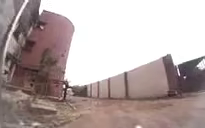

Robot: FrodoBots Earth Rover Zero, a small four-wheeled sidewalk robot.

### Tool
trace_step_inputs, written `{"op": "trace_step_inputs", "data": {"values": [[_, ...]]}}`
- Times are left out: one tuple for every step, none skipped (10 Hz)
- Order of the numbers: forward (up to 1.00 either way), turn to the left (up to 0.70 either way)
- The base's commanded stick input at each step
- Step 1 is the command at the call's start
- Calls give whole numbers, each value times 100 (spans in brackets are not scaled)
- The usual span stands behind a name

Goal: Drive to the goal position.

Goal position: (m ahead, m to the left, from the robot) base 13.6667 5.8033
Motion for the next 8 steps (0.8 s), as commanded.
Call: {"op": "trace_step_inputs", "data": {"values": [[84, 3], [84, 3], [84, 3], [84, 3], [84, 3], [84, 3], [84, 3], [84, 3]]}}
